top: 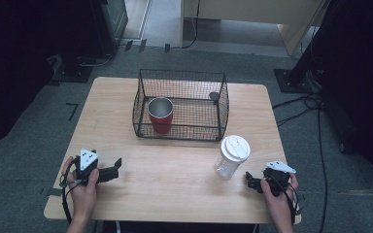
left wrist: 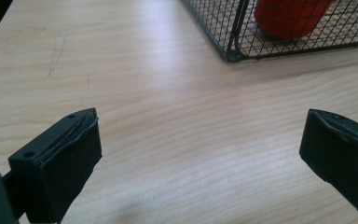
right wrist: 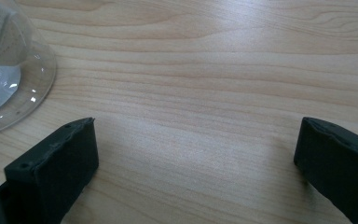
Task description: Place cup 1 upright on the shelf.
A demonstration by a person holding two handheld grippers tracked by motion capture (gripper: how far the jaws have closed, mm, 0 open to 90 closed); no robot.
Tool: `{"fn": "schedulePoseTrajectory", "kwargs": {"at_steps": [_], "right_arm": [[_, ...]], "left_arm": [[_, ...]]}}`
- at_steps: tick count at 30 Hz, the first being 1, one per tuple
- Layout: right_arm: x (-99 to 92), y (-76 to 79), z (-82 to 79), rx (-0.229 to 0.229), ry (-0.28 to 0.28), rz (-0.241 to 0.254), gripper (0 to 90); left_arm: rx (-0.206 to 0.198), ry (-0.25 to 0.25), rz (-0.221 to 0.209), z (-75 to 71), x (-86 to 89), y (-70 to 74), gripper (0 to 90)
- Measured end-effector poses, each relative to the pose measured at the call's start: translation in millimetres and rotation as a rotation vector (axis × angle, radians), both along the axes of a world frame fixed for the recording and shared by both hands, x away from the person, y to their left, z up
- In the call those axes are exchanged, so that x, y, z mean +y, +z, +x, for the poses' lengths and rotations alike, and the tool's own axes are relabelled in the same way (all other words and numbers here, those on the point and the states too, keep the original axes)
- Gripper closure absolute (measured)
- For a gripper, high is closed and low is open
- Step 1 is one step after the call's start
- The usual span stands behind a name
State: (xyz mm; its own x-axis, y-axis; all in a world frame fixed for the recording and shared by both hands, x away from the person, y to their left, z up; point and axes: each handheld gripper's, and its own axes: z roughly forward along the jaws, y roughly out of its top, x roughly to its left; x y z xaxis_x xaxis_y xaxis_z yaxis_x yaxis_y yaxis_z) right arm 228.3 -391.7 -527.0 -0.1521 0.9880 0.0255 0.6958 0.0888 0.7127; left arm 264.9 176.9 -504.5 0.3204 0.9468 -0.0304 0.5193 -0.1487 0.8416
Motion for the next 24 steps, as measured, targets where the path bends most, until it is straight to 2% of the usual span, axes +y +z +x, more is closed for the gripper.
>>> {"fn": "schedulePoseTrajectory", "kwargs": {"at_steps": [10, 12, 15, 18, 20, 23, 24], "right_arm": [[0.0, 0.0, 0.0, 0.000, 0.000, 0.000, 0.0], [0.0, 0.0, 0.0, 0.000, 0.000, 0.000, 0.0], [0.0, 0.0, 0.0, 0.000, 0.000, 0.000, 0.0], [0.0, 0.0, 0.0, 0.000, 0.000, 0.000, 0.0], [0.0, 0.0, 0.0, 0.000, 0.000, 0.000, 0.0], [0.0, 0.0, 0.0, 0.000, 0.000, 0.000, 0.0], [0.0, 0.0, -0.1, 0.000, 0.000, 0.000, 0.0]], "left_arm": [[0.074, 0.031, 0.020, -4.8, 18.3, -9.7, 0.0], [0.084, 0.035, 0.019, -5.8, 21.3, -10.1, 0.0], [0.106, 0.054, 0.041, -6.8, 25.7, -10.5, 0.0], [0.129, 0.053, 0.040, -6.7, 28.3, -11.1, 0.0], [0.144, 0.049, 0.060, -6.6, 27.9, -11.6, 0.0], [0.196, 0.038, 0.101, -3.5, 25.7, -13.7, 0.0], [0.202, 0.033, 0.101, -2.8, 25.5, -14.0, 0.0]]}}
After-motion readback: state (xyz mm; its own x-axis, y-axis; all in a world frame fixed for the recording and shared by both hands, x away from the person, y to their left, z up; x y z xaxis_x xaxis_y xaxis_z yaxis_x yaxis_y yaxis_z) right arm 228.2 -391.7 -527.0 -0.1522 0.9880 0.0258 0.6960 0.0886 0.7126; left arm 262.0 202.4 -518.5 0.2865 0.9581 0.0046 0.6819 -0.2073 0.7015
